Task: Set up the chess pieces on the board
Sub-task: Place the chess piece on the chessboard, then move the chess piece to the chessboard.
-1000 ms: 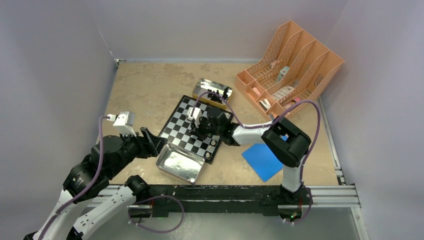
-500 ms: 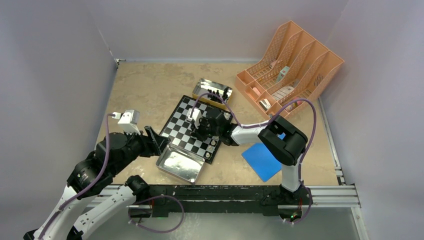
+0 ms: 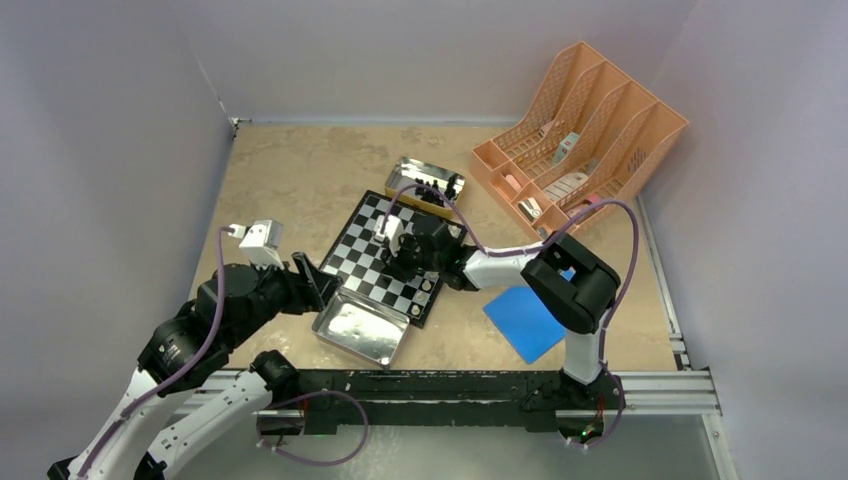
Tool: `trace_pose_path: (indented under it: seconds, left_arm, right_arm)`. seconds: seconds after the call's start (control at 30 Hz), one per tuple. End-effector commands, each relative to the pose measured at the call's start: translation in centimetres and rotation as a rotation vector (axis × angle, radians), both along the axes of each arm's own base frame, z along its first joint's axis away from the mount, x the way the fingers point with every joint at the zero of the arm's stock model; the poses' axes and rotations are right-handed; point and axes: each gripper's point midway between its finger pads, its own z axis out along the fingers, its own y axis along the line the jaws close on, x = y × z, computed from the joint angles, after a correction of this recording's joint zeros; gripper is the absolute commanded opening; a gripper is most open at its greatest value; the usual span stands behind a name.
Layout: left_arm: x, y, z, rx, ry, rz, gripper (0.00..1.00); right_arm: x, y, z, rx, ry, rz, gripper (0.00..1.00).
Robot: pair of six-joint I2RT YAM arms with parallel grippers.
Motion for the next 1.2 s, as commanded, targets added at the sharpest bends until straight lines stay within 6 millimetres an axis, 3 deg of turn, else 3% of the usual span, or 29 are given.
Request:
trace_pose_path:
  seconds: [0.0,0.27,0.47,0.6,0.87,1.07,1.17]
  left_arm:
    - [0.6,-0.8,0.3,0.006,-0.012,-0.024,0.66]
    - [1.6,-1.8,-1.0,0.067,0.034,-0.041,0.66]
    - [3.2,-3.1,-2.7,0.140,0.099,-0.056,0.66]
    - [4.6,-4.2,-4.5,0.190,0.156,-0.053,0.66]
    - [8.7,-7.0,-8.2,0.320,0.225,-0.086,0.58]
    - [12.4,-8.0,-11.2,0.407,0.274,-0.072,0.45]
    - [13.8,-9.0,-12.3,0.411,0.283,-0.088,0.43]
  right_arm:
    - [0.2,0.6,5.5,0.107,-0.050,0.004,0.31]
    - [0.7,-1.0,11.9,0.193,-0.054,-0.139,0.35]
    - [1.6,-5.5,16.2,0.314,-0.010,-0.447,0.39]
    - [2.2,-8.8,17.1,0.316,0.055,-0.661,0.35]
    - [-0.5,-13.4,20.7,0.475,0.035,-0.725,0.38]
    - [-2.1,-16.0,21.3,0.546,0.032,-0.757,0.35]
    - [-2.7,-16.8,21.6,0.572,0.023,-0.755,0.35]
